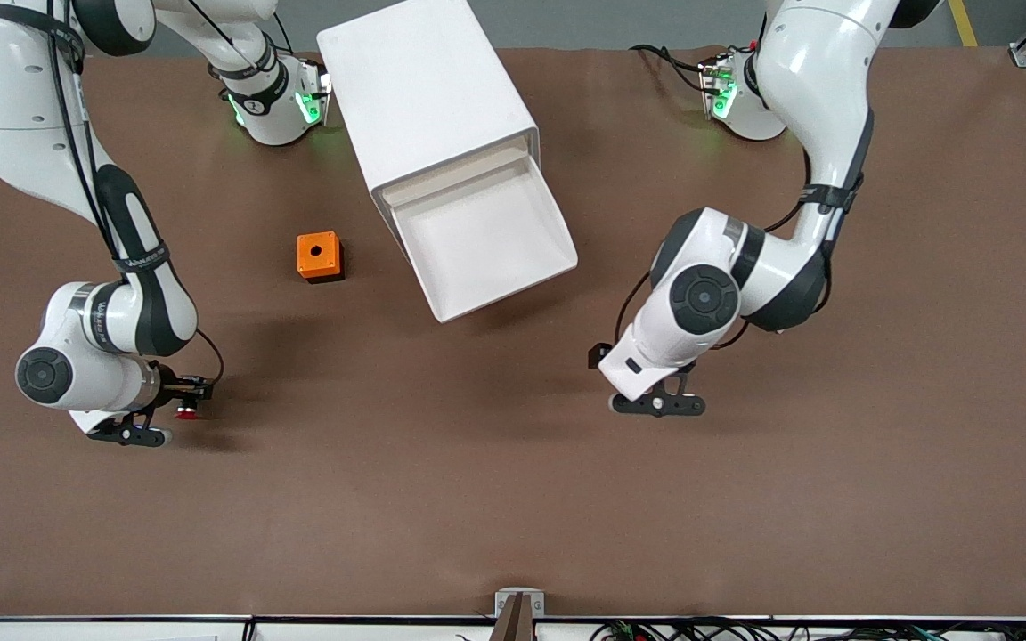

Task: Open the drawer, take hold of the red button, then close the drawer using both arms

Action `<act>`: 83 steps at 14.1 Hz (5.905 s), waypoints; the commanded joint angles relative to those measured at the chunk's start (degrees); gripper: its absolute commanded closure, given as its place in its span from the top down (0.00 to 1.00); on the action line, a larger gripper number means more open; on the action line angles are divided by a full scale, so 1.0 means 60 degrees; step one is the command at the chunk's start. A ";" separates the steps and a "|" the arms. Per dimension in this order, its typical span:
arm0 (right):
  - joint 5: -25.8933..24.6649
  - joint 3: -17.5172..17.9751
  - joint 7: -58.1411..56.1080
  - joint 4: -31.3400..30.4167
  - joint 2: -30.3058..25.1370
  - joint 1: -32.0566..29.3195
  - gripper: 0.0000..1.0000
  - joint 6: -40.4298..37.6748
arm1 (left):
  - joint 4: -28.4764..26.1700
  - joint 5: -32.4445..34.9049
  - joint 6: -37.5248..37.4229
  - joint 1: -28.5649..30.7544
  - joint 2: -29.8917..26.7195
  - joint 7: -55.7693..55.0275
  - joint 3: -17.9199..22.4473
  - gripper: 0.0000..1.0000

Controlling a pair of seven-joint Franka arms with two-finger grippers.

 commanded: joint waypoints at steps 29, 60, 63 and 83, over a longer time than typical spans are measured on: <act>0.0234 0.0223 -0.0001 0.0857 -0.6591 0.0729 1.00 -0.6994 | -0.0476 -0.1953 -0.0474 -0.3794 0.0487 -0.5443 -0.0403 1.00; 0.0676 0.0179 -0.0704 0.1943 -0.6503 0.0289 1.00 -0.7319 | -0.0399 0.0185 -0.4810 0.3850 -0.4870 0.1863 0.0169 1.00; 0.0676 0.0208 -0.0675 0.2016 -0.6474 0.0318 1.00 -0.7231 | -0.1221 0.0171 -0.4795 0.4245 -0.5809 0.2159 0.0096 1.00; 0.0661 0.0194 -0.0719 0.2251 -0.6445 0.0274 1.00 -0.7319 | -0.1999 0.0595 -0.5059 0.4789 -0.7159 0.2730 -0.0535 1.00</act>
